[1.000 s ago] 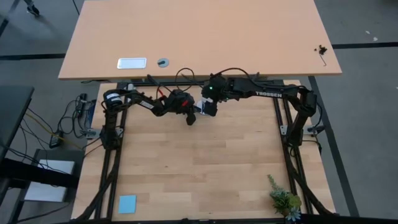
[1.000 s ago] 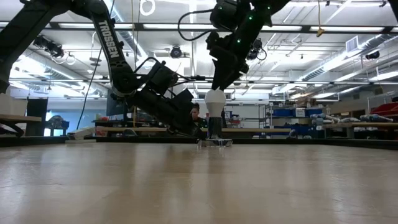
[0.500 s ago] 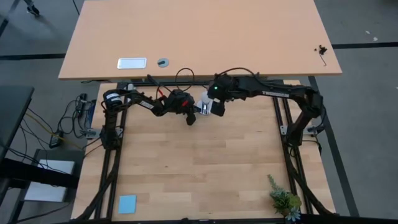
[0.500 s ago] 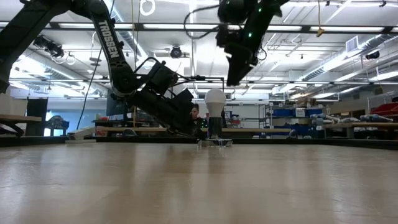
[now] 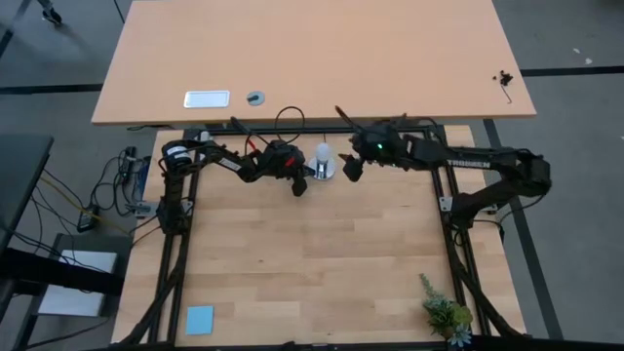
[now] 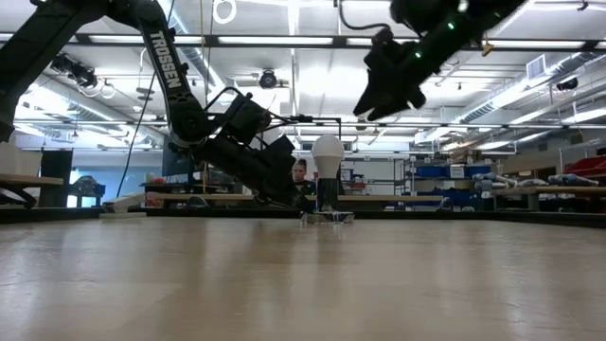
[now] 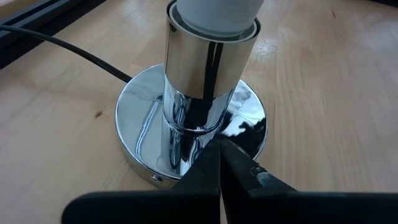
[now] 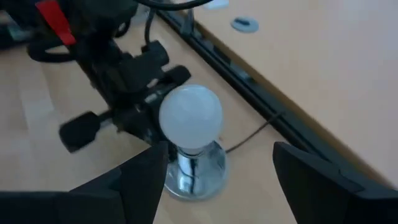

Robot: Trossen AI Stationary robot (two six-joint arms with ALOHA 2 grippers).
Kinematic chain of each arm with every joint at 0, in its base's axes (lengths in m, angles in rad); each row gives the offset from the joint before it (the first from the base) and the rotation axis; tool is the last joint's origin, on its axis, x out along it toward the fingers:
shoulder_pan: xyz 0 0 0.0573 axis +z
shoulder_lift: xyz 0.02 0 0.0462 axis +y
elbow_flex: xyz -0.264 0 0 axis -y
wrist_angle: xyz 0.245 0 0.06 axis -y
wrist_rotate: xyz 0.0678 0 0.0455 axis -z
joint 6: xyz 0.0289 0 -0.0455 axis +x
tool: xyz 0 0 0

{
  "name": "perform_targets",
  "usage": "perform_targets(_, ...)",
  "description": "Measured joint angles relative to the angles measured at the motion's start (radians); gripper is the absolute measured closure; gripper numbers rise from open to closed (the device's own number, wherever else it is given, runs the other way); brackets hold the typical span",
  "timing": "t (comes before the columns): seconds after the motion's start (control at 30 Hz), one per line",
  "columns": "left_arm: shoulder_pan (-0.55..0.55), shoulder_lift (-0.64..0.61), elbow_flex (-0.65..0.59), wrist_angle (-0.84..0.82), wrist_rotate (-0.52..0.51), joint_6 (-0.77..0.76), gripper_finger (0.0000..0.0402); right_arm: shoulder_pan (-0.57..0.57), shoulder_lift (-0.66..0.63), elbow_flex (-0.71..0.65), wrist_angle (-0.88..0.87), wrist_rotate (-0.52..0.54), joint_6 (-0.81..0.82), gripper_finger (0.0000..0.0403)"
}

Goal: Screw lightbulb
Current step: Remove the white lightbulb from the silver lamp

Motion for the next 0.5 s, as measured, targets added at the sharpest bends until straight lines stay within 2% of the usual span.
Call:
perform_targets(0.17,0.000,0.000,0.000,0.002,-0.001,0.000,0.0401,0.024,-0.010,-0.179,0.320,-0.017,0.059,0.0107)
perform_targets(0.27,0.000,0.000,0.000,0.002,-0.001,0.000,0.0401,0.027,-0.010,-0.219,0.385,-0.078,0.069,0.0105)
perform_targets(0.4,0.000,0.000,0.000,0.002,-0.001,0.000,0.0401,0.034,-0.008,-0.278,0.449,-0.081,0.103,0.0105)
perform_targets(0.5,0.000,0.000,0.000,0.002,-0.001,0.000,0.0401,0.055,0.013,-0.340,0.601,-0.081,0.104,0.0107)
